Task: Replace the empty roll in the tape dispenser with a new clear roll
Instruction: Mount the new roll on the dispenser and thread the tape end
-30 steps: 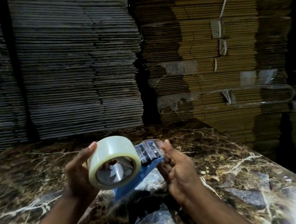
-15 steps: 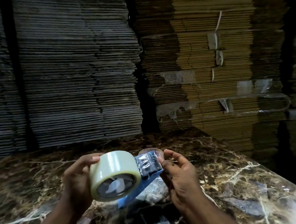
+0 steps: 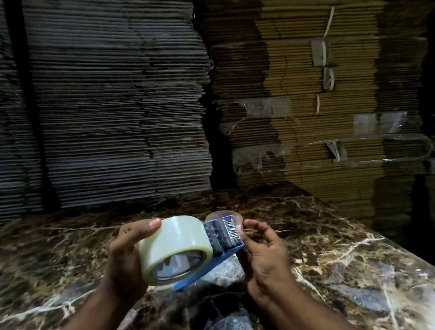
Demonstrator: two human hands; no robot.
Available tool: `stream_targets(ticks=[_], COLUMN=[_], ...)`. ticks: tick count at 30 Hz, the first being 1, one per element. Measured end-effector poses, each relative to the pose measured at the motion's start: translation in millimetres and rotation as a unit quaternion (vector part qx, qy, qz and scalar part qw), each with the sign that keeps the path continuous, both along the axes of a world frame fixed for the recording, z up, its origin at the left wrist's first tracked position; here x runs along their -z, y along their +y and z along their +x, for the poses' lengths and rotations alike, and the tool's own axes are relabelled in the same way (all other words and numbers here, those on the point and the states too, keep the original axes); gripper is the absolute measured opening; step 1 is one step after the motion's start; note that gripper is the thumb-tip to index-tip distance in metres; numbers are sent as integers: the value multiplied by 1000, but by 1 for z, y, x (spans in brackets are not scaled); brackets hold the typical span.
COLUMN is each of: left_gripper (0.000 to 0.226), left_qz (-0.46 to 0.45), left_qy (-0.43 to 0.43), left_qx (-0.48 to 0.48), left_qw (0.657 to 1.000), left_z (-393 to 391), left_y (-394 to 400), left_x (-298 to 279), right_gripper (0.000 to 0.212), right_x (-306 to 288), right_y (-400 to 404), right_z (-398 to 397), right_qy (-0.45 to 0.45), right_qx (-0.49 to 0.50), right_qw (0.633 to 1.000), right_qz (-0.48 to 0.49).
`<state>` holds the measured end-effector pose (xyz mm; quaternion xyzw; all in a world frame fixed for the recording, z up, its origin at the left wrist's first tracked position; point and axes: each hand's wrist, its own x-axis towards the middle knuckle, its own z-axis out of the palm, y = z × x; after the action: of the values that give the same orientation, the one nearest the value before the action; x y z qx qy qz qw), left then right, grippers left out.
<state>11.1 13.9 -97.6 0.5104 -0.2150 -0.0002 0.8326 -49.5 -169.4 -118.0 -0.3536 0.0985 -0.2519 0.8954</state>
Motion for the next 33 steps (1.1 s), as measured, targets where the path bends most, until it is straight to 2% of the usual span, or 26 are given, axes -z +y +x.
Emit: stream_targets(ticks=[2, 3, 5, 9, 11, 13, 14, 16, 18, 21, 24, 30, 33], left_gripper=[36, 40, 27, 47, 37, 20, 19, 41, 44, 44, 30, 22, 26], left_qz=[-9, -11, -43, -41, -56, -58, -65, -69, -76, -80, -71, -76, -71], left_qy=[29, 56, 97, 117, 111, 110, 108, 118, 134, 132, 145, 161, 164], left_qx=[34, 38, 58, 31, 39, 53, 55, 59, 63, 46, 13, -11, -20], left_qw=[999, 998, 993, 992, 991, 991, 991, 989, 986, 987, 987, 984, 984], left_z=[6, 9, 11, 18, 21, 15, 13, 13, 13, 16, 13, 13, 12], left_y=[0, 0, 0, 3, 5, 3, 3, 1, 0, 2, 4, 3, 4], left_x=[2, 4, 8, 7, 7, 2, -1, -1, -4, -5, -8, -10, -10], right_gripper=[25, 30, 37, 30, 26, 25, 24, 26, 32, 41, 41, 46, 34], right_x=[2, 4, 7, 6, 3, 1, 0, -1, 1, 6, 12, 12, 11], right_y=[1, 3, 8, 6, 2, -2, -2, -1, 1, 3, 0, 0, 1], right_z=[1, 1, 1, 2, -1, -6, -9, -13, -13, -10, -5, -8, -8], right_qy=[22, 42, 72, 90, 116, 147, 154, 173, 199, 223, 240, 268, 277], right_qx=[7, 6, -8, 4, 10, 38, 53, 76, 79, 49, 32, 20, 23], right_qw=[1000, 999, 996, 990, 979, 955, 943, 912, 880, 850, 811, 729, 706], right_qz=[-13, -27, -56, -104, -167, -253, -290, -364, -423, -474, -533, -630, -651])
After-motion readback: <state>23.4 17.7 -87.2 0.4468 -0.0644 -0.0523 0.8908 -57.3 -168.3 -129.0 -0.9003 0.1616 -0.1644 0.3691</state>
